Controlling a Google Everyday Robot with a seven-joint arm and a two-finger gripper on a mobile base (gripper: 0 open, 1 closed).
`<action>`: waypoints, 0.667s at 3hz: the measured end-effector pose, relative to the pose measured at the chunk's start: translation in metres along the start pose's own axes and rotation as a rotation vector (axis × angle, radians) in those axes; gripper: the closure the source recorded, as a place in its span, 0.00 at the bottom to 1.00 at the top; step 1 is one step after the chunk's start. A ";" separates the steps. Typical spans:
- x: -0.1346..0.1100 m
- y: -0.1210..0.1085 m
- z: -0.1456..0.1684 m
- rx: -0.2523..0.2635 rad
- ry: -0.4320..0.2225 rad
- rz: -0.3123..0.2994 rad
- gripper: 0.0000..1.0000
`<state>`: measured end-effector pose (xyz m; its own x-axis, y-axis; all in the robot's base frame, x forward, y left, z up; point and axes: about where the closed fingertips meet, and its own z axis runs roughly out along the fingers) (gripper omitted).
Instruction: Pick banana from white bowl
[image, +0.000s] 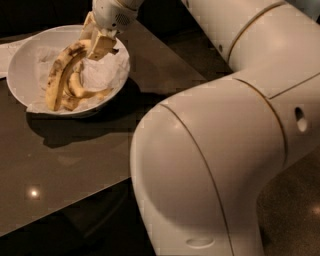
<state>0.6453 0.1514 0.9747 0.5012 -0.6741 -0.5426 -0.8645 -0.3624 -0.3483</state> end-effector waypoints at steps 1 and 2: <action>-0.005 0.000 -0.011 0.017 0.007 0.010 1.00; -0.008 0.003 -0.024 0.049 0.024 0.029 1.00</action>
Offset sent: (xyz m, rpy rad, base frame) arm -0.0170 -0.0257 0.0385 0.0072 -0.0477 -0.1128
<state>0.6382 0.1401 0.9968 0.4744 -0.6995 -0.5345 -0.8754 -0.3111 -0.3699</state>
